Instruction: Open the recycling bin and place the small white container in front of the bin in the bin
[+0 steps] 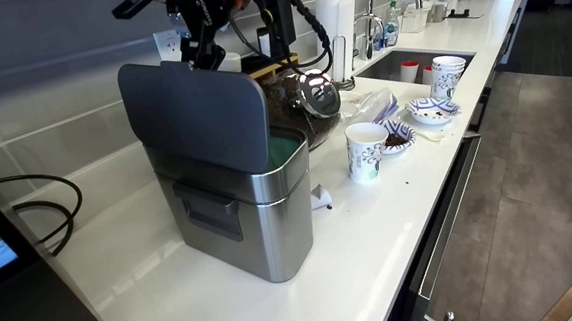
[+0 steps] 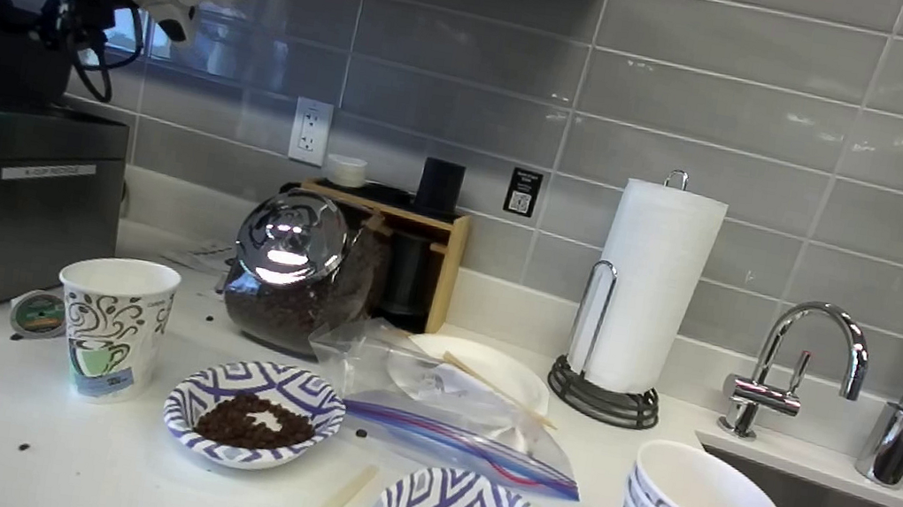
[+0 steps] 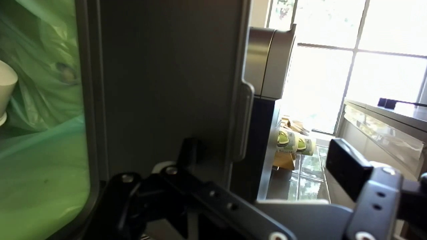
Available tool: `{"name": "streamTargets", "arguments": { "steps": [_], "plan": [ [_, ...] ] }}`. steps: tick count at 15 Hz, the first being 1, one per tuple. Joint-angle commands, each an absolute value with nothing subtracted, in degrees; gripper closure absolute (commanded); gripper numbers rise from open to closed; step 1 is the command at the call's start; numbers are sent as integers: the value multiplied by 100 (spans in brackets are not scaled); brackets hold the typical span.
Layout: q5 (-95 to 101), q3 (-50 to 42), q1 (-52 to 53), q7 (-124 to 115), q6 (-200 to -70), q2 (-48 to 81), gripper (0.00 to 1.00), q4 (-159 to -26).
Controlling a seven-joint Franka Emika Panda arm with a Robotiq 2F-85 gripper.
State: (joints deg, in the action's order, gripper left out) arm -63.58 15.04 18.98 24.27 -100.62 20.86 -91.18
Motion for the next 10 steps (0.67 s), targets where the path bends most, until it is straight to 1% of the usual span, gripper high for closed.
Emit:
{"name": "streamTargets", "arguments": {
  "steps": [1, 10],
  "plan": [
    [-6137, 1588, 2012, 2208, -10256, 2200, 0, -8891],
    [-5840, 1702, 2116, 1860, -10181, 2432, 0, -8597]
  ]
}}
